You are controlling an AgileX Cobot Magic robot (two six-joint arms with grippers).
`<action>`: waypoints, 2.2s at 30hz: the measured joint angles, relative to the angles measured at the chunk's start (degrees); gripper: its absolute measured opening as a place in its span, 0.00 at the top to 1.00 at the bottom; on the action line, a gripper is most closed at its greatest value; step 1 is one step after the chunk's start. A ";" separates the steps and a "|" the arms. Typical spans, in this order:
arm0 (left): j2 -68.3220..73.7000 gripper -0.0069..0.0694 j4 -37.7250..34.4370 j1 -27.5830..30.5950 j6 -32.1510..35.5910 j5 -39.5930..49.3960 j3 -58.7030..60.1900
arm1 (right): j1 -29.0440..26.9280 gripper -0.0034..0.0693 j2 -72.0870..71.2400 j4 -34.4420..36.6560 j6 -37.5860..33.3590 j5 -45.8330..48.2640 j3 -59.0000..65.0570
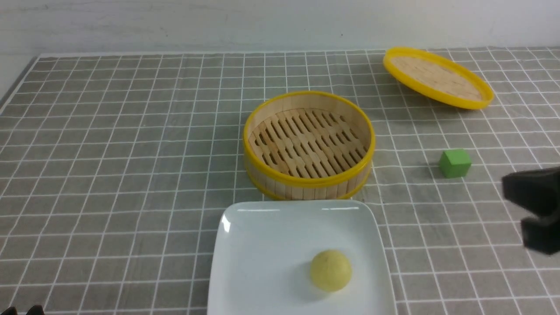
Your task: Put the steamed buns into the plate on the grey tablecloth.
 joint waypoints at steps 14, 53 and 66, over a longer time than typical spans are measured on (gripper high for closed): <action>0.00 0.59 0.00 0.00 0.00 0.00 0.00 | 0.00 0.97 -1.32 -1.70 0.12 -15.75 6.57; 0.00 0.59 0.00 0.00 0.00 0.00 0.00 | -37.02 0.93 -46.96 16.26 -13.44 -11.16 40.84; 0.00 0.59 0.00 0.00 0.00 0.00 0.00 | -40.84 0.90 -47.03 16.31 -13.44 -6.18 40.24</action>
